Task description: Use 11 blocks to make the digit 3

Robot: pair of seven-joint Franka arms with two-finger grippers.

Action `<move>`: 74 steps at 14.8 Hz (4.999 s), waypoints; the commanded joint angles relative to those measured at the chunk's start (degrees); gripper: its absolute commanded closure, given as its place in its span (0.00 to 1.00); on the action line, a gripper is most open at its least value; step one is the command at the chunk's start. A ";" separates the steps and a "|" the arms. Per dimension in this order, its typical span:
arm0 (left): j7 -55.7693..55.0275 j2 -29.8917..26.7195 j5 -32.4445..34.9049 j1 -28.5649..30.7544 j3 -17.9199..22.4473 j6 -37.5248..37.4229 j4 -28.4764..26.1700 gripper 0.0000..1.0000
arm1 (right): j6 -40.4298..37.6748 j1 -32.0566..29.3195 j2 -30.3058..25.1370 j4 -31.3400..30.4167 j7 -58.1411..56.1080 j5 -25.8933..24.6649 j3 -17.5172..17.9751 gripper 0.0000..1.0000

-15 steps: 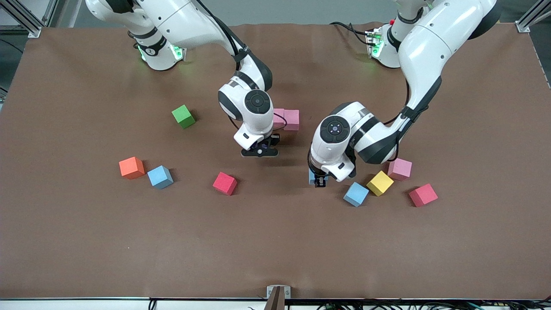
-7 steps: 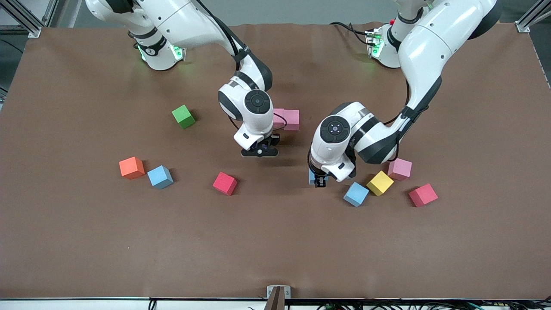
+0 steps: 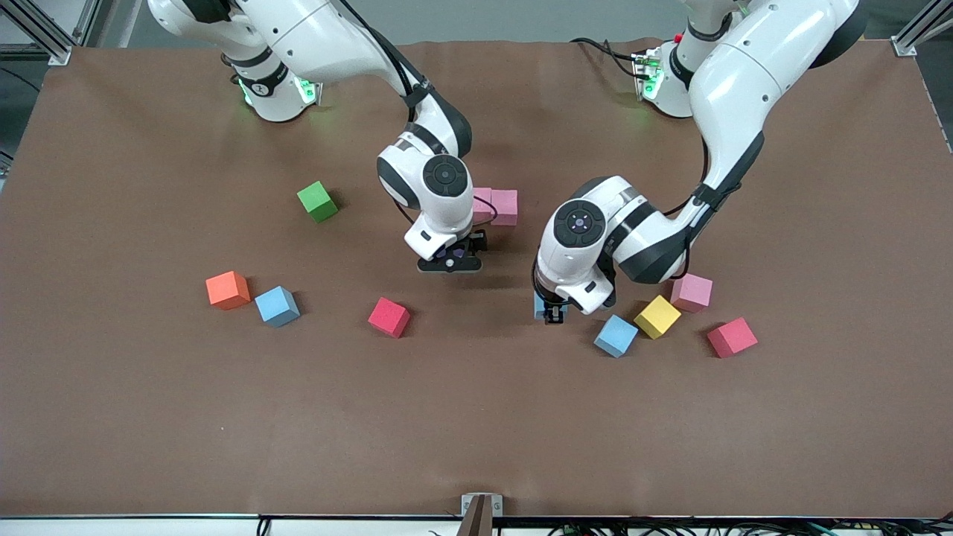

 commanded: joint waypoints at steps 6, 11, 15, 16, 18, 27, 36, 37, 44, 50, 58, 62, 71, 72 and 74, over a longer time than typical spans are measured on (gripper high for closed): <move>-0.58 -1.24 -0.51 -0.25 -0.03 0.29 -1.33 0.39 | -5.37 -1.13 -4.36 0.39 -0.42 0.73 -0.09 0.00; -1.54 -2.03 -0.60 0.10 -0.91 4.76 -6.07 0.39 | -11.52 -4.81 -10.86 -0.05 7.30 4.16 -0.71 0.00; -6.45 -1.77 -0.34 -2.62 -0.82 6.00 -8.10 0.39 | -15.29 -11.22 -13.32 0.39 7.49 3.98 -0.80 0.00; -7.86 -1.50 -0.34 -3.58 -0.82 6.00 -8.10 0.39 | -18.18 -13.50 -13.94 0.57 7.40 3.55 -0.80 0.00; -9.80 -1.33 -0.69 -6.48 -0.73 6.00 -7.92 0.39 | -18.91 -17.64 -14.04 1.97 7.31 3.63 -0.71 0.00; -15.33 1.31 -0.86 -15.01 4.36 9.42 -6.96 0.39 | -20.67 -26.43 -15.53 2.68 7.40 3.28 -0.88 0.00; -16.13 3.77 -0.95 -17.83 5.42 10.57 -4.85 0.39 | -20.67 -30.13 -15.18 2.68 7.66 -0.06 -0.88 0.00; -16.39 4.21 -0.95 -17.83 5.42 10.57 -4.15 0.39 | -20.93 -30.83 -15.44 2.59 7.75 0.03 -0.88 0.00; -17.71 5.18 -0.95 -19.23 6.30 10.57 -2.30 0.39 | -22.42 -32.86 -15.88 2.59 7.93 0.12 -0.71 0.00; -18.15 5.70 -0.86 -19.68 6.74 10.57 -1.51 0.39 | -25.15 -32.51 -17.20 2.50 7.66 0.12 -0.71 0.00; -18.07 5.79 -0.69 -19.94 6.83 10.57 -1.51 0.34 | -23.48 -32.42 -16.76 2.42 8.28 0.99 -0.53 0.00; -18.07 5.62 -0.77 -19.94 6.83 10.57 -1.42 0.34 | -23.13 -31.37 -16.58 2.06 8.28 1.08 -0.27 0.00; -17.36 3.16 -0.86 -18.89 6.65 9.08 -1.86 0.00 | -17.78 -28.29 -15.88 0.39 14.51 3.53 -0.27 0.00; -17.36 2.81 -0.95 -18.80 6.65 8.64 -2.03 0.00 | -17.16 -28.11 -15.79 0.13 14.52 4.24 -0.27 0.00; -17.28 1.41 -0.95 -18.62 6.39 7.76 -2.64 0.00 | -15.50 -26.71 -15.36 -0.13 14.52 5.73 -0.18 0.00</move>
